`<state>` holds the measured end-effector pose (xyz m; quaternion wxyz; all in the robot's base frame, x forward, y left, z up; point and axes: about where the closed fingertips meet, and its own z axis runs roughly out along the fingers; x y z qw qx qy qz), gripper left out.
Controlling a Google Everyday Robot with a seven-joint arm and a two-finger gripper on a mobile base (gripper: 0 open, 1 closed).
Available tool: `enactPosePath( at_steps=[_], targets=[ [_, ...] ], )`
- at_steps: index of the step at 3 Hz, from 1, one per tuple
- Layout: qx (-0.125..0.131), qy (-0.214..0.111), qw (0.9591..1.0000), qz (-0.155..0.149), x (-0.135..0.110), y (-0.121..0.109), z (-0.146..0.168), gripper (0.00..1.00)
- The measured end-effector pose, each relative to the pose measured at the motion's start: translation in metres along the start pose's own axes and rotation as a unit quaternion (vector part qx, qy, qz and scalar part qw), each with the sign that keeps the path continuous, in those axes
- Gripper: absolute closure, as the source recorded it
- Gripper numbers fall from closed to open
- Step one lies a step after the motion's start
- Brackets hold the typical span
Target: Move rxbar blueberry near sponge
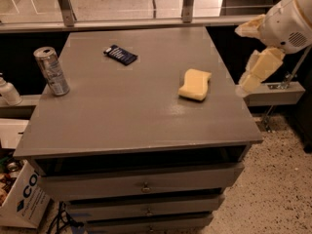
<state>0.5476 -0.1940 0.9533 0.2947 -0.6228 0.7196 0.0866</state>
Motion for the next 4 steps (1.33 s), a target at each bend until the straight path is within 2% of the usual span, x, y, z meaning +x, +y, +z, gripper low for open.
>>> enactPosePath(
  at_steps=[1, 2, 3, 4],
  targets=[
    [-0.015, -0.058, 0.9981, -0.013, -0.008, -0.016, 0.037, 0.0],
    [-0.015, -0.058, 0.9981, -0.013, -0.008, -0.016, 0.037, 0.0],
    [-0.009, -0.073, 0.9972, -0.009, -0.009, -0.017, 0.038, 0.0],
    [0.008, -0.109, 0.9938, -0.019, -0.02, -0.032, 0.057, 0.0]
  ],
)
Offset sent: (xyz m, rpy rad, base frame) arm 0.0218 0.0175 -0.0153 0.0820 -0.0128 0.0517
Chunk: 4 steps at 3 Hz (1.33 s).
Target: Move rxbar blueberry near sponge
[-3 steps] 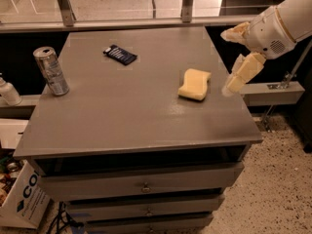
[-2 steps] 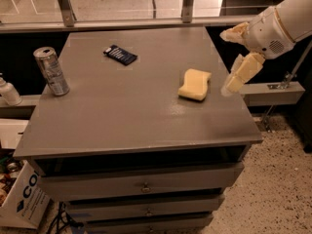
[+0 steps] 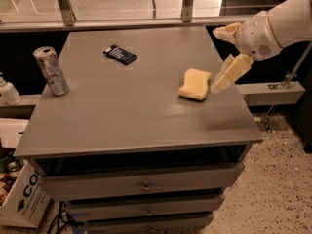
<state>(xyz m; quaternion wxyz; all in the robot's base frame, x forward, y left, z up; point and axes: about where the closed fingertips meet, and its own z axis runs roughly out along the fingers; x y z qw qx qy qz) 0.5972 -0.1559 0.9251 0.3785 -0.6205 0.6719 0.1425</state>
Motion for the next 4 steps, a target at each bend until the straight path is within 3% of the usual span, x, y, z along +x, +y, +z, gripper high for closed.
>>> enactPosePath(
  at_steps=[1, 2, 3, 4],
  targets=[
    [0.022, -0.027, 0.9992, -0.018, -0.009, -0.029, 0.028, 0.0],
    [0.028, -0.034, 0.999, -0.012, -0.016, -0.061, 0.067, 0.0],
    [0.016, -0.037, 0.9991, 0.011, -0.029, -0.084, 0.112, 0.0],
    [-0.005, -0.049, 0.9971, 0.057, -0.035, -0.099, 0.154, 0.0]
  ],
)
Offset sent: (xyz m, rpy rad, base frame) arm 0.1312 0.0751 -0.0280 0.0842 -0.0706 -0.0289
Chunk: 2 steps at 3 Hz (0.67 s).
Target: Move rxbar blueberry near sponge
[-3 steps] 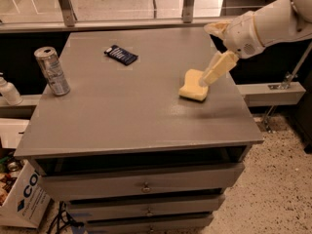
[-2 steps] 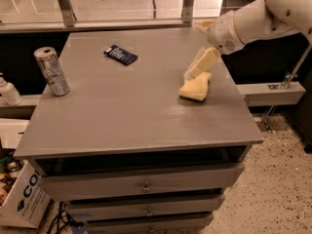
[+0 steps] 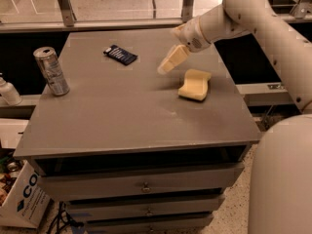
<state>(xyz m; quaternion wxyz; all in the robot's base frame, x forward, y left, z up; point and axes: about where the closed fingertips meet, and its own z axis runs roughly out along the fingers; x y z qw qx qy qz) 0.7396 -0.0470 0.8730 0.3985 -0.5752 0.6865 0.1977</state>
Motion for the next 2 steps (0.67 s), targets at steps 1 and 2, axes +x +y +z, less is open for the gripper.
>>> enactPosePath(
  at_steps=[1, 2],
  targets=[
    [-0.01, -0.02, 0.9989, 0.041, -0.011, -0.002, 0.028, 0.0],
    [-0.016, -0.036, 0.9959, 0.082, -0.018, 0.001, 0.05, 0.0]
  ],
)
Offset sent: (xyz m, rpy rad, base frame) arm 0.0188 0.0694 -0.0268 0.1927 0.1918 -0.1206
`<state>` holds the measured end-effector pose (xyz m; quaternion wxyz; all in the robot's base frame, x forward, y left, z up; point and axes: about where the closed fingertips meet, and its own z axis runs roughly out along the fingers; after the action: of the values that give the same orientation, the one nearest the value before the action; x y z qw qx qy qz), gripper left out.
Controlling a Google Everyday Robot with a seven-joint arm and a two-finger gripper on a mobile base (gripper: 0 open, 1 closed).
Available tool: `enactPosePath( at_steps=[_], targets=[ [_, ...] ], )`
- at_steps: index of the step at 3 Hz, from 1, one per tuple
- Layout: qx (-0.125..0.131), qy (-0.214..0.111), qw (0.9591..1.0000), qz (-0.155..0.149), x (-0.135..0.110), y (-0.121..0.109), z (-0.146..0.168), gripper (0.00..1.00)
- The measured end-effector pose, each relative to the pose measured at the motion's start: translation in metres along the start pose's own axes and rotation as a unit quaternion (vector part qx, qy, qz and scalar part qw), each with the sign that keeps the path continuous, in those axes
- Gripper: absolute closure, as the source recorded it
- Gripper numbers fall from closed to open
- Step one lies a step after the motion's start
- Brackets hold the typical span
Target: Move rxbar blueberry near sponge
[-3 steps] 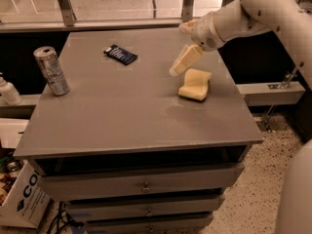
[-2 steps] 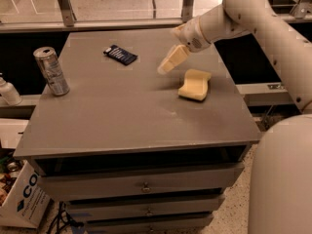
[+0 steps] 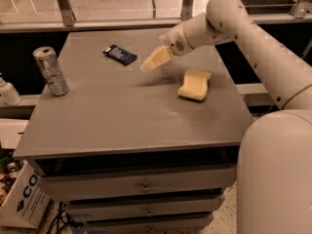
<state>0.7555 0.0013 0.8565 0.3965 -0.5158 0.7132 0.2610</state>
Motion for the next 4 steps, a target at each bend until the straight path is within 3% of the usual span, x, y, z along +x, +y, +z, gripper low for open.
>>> enactPosePath(
  at_steps=[1, 3, 4],
  targets=[
    [-0.001, -0.019, 0.9998, 0.005, -0.007, 0.009, 0.019, 0.0],
    [-0.011, -0.056, 0.9975, -0.042, -0.022, 0.019, 0.056, 0.0],
    [-0.012, -0.064, 0.9966, -0.051, -0.029, 0.021, 0.065, 0.0]
  ],
)
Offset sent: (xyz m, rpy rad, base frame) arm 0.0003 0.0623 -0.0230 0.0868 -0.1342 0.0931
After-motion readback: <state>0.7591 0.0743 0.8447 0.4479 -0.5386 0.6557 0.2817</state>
